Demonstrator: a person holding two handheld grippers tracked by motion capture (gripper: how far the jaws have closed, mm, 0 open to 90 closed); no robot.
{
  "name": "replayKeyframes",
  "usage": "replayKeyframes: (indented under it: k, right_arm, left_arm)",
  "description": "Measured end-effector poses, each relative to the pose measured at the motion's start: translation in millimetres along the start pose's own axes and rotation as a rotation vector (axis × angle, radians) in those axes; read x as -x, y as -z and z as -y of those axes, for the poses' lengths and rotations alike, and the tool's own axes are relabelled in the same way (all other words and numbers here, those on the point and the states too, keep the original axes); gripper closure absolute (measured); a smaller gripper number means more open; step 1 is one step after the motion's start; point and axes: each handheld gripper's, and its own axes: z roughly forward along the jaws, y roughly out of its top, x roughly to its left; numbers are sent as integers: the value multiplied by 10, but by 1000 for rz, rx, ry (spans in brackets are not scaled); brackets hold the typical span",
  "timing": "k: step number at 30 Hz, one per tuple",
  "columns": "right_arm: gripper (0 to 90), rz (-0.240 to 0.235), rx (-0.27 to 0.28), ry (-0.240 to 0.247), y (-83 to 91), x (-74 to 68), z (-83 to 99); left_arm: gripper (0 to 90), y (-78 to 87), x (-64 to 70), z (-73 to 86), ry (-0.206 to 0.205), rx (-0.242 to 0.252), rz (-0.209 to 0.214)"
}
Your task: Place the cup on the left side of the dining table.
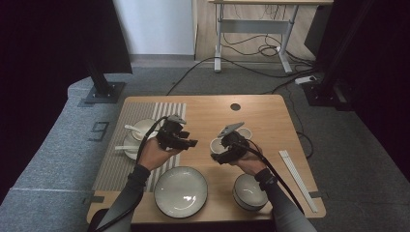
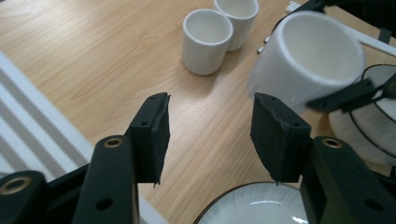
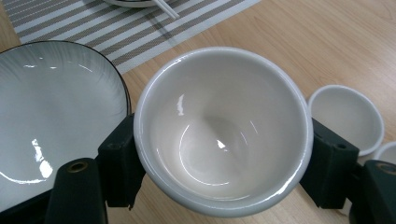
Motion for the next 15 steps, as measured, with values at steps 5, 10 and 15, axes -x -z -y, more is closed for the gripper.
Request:
replayKeyframes:
  k: [5,10,15]
  right_arm:
    - [269,-11,-5,6,-41,-31,-6]
    - [269,-20,-12,17,-73,-64,-14]
    - [270,-21,-14,28,-91,-93,-32]
  left_arm:
    - [526,-73,64,-93,-19,-12,19]
    - [552,-155,122,-166,-36,-26,45]
    - [603,-230,163,-211,-39,-50,40]
